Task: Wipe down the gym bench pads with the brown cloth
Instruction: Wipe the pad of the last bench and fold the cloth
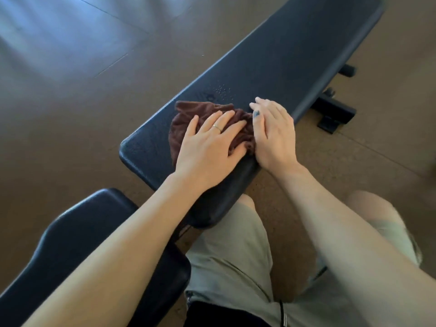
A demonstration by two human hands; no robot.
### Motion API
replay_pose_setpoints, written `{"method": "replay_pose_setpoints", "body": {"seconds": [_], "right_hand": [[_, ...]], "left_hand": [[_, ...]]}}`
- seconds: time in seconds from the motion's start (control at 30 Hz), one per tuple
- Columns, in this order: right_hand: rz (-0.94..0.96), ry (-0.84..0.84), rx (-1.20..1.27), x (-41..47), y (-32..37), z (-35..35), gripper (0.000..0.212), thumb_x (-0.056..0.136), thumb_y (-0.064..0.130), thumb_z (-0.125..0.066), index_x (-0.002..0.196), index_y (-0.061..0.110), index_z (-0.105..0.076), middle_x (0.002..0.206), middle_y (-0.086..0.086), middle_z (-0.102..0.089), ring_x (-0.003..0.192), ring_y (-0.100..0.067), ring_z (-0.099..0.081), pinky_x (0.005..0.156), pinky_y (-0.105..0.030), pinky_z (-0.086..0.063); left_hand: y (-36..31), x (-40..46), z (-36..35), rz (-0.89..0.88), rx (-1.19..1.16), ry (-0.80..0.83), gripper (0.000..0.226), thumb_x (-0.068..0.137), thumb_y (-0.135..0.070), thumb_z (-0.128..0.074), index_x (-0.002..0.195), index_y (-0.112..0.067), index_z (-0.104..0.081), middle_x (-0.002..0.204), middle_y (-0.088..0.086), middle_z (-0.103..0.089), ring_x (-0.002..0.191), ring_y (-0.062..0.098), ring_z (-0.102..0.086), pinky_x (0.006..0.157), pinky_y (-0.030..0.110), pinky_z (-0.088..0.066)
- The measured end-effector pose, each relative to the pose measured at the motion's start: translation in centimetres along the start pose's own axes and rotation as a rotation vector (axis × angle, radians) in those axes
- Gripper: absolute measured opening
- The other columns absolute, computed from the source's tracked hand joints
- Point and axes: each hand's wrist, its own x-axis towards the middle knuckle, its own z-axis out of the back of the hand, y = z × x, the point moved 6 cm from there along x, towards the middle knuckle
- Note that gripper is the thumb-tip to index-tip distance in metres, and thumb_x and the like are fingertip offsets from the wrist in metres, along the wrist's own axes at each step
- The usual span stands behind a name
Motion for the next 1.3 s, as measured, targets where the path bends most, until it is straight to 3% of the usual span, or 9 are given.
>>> {"method": "replay_pose_setpoints", "body": {"seconds": [0.17,0.27,0.37,0.6,0.73,0.83,0.93,1.2,1.3], "right_hand": [[-0.246,-0.014,-0.054,2.1,-3.3,1.0,0.056,0.110,0.041,-0.024,0.160,0.021,-0.038,0.171,-0.010,-0.026,0.159,-0.029,-0.017,0.129,-0.044,-0.011],[-0.407,0.048,-0.008,3.6,-7.0,1.5,0.058,0.114,0.039,-0.027,0.166,0.018,-0.019,0.175,-0.010,-0.005,0.161,-0.030,-0.003,0.130,-0.044,-0.004],[-0.444,0.060,0.179,3.7,-8.3,0.6,0.058,0.114,0.037,-0.030,0.167,0.018,-0.013,0.176,-0.003,0.005,0.162,-0.022,0.007,0.132,-0.041,-0.003],[-0.439,-0.077,0.313,4.0,-8.4,0.4,0.060,0.106,0.039,-0.024,0.163,0.019,-0.027,0.175,-0.005,-0.005,0.162,-0.023,0.000,0.132,-0.047,-0.004],[-0.419,-0.089,0.356,4.9,-9.4,-0.3,0.051,0.109,0.027,-0.027,0.153,0.011,-0.046,0.173,-0.014,-0.015,0.161,-0.029,-0.003,0.129,-0.055,-0.007],[-0.480,-0.144,0.505,4.7,-8.2,0.3,0.050,0.108,0.032,-0.031,0.155,0.026,-0.045,0.175,0.000,-0.003,0.161,-0.018,0.005,0.131,-0.050,-0.003],[-0.498,-0.171,0.522,4.5,-8.3,0.2,0.051,0.106,0.033,-0.033,0.155,0.028,-0.045,0.175,0.004,-0.004,0.161,-0.018,0.005,0.131,-0.048,-0.005],[-0.452,-0.178,0.466,4.6,-8.7,0.1,0.050,0.107,0.026,-0.030,0.155,0.022,-0.044,0.175,-0.007,-0.007,0.161,-0.023,0.000,0.130,-0.050,-0.005],[-0.441,-0.149,0.451,4.7,-8.9,0.0,0.051,0.107,0.027,-0.031,0.156,0.021,-0.043,0.175,-0.008,-0.005,0.161,-0.022,0.001,0.130,-0.051,-0.005]], "left_hand": [[-1.2,1.2,-0.3,0.022,-0.002,0.013,0.058,0.105,-0.061,-0.031,0.158,-0.036,-0.036,0.169,-0.006,-0.028,0.158,0.020,-0.021,0.130,0.050,-0.005],[-2.4,-4.0,0.1,-0.003,0.016,-0.011,0.059,0.104,-0.059,-0.035,0.157,-0.032,-0.039,0.167,-0.004,-0.034,0.155,0.021,-0.028,0.129,0.051,-0.013],[-3.6,-6.5,-0.1,-0.033,0.073,-0.006,0.061,0.102,-0.052,-0.043,0.158,-0.027,-0.038,0.165,0.001,-0.037,0.154,0.023,-0.032,0.127,0.053,-0.022],[-6.7,5.4,-1.1,-0.042,0.062,-0.029,0.059,0.104,-0.051,-0.046,0.157,-0.025,-0.041,0.165,0.002,-0.039,0.153,0.026,-0.033,0.128,0.052,-0.018],[-7.0,4.3,-0.7,-0.045,0.057,-0.049,0.059,0.104,-0.050,-0.048,0.158,-0.025,-0.040,0.165,0.001,-0.037,0.154,0.023,-0.032,0.128,0.050,-0.018],[-5.2,-2.8,-0.2,-0.079,0.090,-0.007,0.065,0.102,-0.044,-0.052,0.161,-0.026,-0.033,0.168,0.000,-0.031,0.156,0.021,-0.026,0.128,0.052,-0.021],[-3.2,-7.4,0.0,-0.106,0.101,0.036,0.074,0.095,-0.044,-0.057,0.163,-0.029,-0.030,0.170,-0.004,-0.025,0.158,0.018,-0.021,0.126,0.054,-0.024],[-6.0,5.5,-0.8,-0.074,0.052,-0.010,0.063,0.101,-0.056,-0.041,0.158,-0.029,-0.038,0.168,-0.002,-0.032,0.157,0.021,-0.024,0.129,0.049,-0.011],[-5.9,5.0,-0.6,-0.084,0.045,-0.008,0.062,0.103,-0.056,-0.040,0.159,-0.030,-0.037,0.168,-0.004,-0.030,0.157,0.019,-0.022,0.129,0.046,-0.008]]}}
